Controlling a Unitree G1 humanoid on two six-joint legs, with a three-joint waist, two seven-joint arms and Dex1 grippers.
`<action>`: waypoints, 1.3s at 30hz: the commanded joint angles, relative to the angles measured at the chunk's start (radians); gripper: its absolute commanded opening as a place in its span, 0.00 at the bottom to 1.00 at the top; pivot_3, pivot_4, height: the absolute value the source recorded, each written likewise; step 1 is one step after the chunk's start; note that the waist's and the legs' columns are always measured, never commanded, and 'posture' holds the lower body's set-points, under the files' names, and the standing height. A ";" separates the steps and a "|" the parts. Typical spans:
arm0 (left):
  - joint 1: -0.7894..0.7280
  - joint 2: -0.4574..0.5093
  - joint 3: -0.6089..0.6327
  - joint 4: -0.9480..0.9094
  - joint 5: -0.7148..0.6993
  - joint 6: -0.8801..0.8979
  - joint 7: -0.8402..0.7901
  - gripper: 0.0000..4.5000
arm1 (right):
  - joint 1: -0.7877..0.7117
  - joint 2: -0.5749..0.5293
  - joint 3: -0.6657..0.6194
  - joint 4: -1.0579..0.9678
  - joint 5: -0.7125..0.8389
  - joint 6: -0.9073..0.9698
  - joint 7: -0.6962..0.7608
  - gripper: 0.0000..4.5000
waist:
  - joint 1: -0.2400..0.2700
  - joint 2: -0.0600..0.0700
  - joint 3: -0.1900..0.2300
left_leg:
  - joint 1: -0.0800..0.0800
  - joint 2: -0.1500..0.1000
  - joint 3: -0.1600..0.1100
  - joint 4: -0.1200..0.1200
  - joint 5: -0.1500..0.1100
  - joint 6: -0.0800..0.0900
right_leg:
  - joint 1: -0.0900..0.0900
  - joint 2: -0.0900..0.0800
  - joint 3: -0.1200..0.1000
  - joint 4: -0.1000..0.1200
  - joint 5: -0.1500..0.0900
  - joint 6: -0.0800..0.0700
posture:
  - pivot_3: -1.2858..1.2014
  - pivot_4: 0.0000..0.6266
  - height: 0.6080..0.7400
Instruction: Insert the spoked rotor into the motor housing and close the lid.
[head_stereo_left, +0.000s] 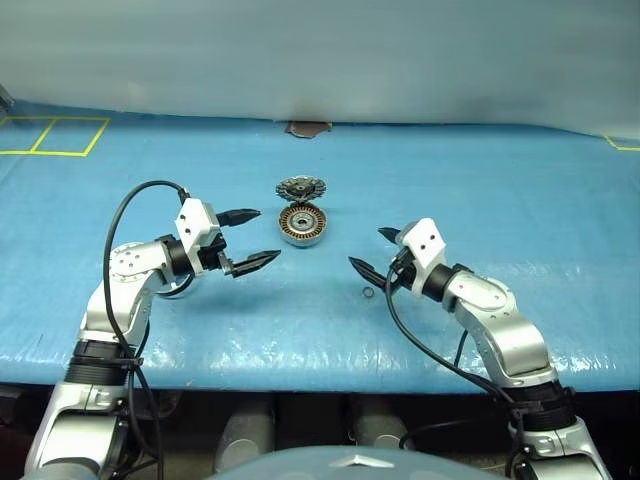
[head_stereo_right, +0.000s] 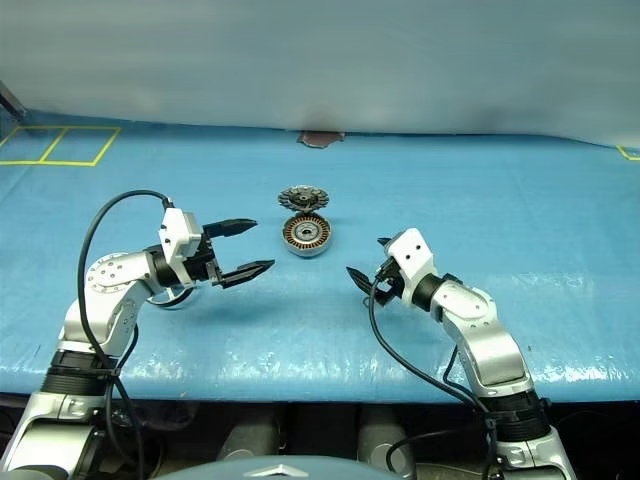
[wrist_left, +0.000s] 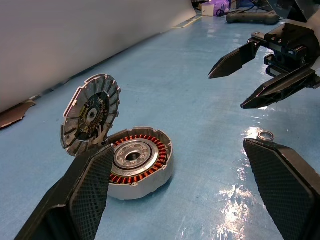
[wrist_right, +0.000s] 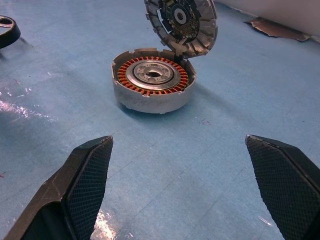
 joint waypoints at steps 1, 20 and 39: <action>-0.005 0.001 0.029 -0.013 -0.012 -0.016 0.006 1.00 | -0.020 -0.007 -0.014 -0.037 0.006 -0.009 -0.001 1.00 | 0.000 0.000 0.000 | 0.000 0.000 0.000 0.000 0.000 0.000 | 0.000 0.000 0.000 0.000 0.000 0.000 | 0.52 0.24 1.00; 0.003 -0.003 0.025 -0.014 -0.003 -0.025 0.012 1.00 | -0.044 -0.017 0.026 -0.026 -0.014 0.006 0.012 1.00 | -0.001 0.000 0.000 | 0.000 0.000 0.000 0.000 0.000 0.000 | 0.000 0.000 0.000 0.000 0.000 0.000 | 0.52 0.24 1.00; 0.043 0.015 0.042 -0.044 0.008 -0.041 0.043 1.00 | -0.142 -0.053 0.098 0.018 -0.059 0.031 0.053 1.00 | -0.002 0.000 0.000 | 0.000 0.000 0.000 0.000 0.000 0.000 | 0.000 0.000 0.000 0.000 0.000 0.000 | 0.52 0.24 1.00</action>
